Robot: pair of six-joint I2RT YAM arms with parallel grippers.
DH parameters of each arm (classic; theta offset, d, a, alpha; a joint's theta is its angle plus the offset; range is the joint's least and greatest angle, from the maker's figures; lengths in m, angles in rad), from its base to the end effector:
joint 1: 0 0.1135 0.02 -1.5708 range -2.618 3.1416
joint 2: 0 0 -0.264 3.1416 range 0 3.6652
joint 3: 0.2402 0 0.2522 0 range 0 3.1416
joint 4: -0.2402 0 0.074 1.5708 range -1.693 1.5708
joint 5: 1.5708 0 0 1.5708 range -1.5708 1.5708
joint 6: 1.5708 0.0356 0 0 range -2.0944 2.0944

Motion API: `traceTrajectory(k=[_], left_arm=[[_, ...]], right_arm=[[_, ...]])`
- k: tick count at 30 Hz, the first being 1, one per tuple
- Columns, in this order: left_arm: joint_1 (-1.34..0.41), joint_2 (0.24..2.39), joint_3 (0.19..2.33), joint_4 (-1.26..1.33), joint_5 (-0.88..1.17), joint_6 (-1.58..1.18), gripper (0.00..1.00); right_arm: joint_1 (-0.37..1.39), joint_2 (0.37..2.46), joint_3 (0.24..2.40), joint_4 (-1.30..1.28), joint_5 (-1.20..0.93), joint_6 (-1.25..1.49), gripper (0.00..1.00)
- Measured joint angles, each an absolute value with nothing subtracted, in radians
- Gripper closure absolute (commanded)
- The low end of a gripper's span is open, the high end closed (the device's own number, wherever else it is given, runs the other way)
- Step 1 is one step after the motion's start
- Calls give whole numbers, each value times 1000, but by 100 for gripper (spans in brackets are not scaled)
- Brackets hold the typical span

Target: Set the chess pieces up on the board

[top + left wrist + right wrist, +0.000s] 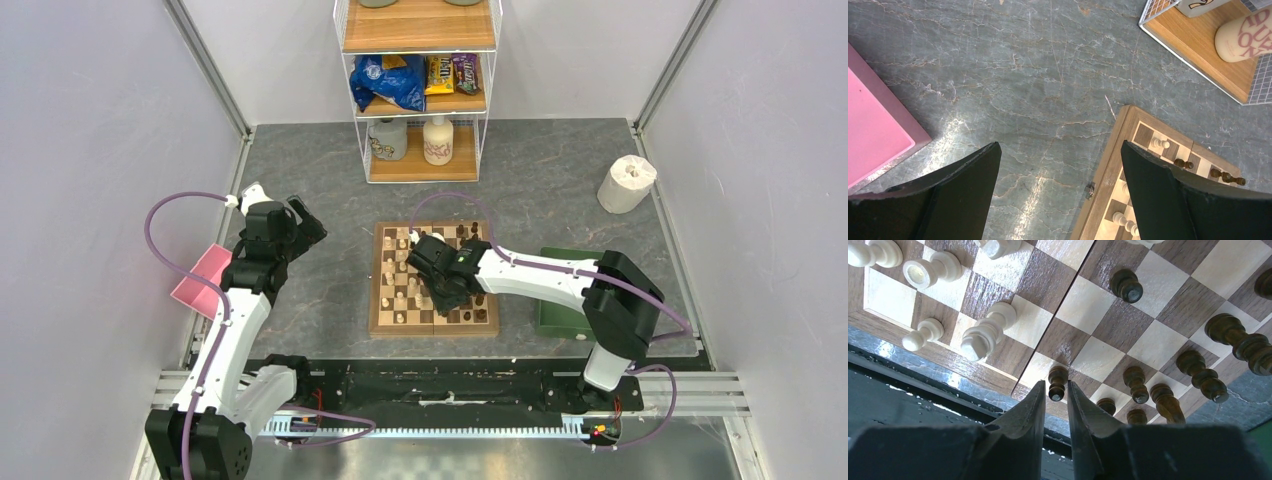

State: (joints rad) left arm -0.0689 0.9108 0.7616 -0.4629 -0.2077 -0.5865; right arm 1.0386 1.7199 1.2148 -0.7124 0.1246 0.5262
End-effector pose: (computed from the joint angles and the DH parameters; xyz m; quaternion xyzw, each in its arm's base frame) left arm 0.1984 -0.0063 0.2824 -0.2721 0.8409 -0.0606 0.4639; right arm 0.1766 0.2911 0.2060 -0.2384 0.9532 0.0802 0.1676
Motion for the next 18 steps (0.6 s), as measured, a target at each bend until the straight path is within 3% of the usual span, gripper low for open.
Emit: traceTrajectory(k=[4,18], left_arm=[[-69,911,762,-463,-208,-587,3],[-69,910,762,-463,-208,-586,3]], right_arm=[[1039,1723,1215,-712,120,522,84],[995,1668,1238,-734,191,499,84]])
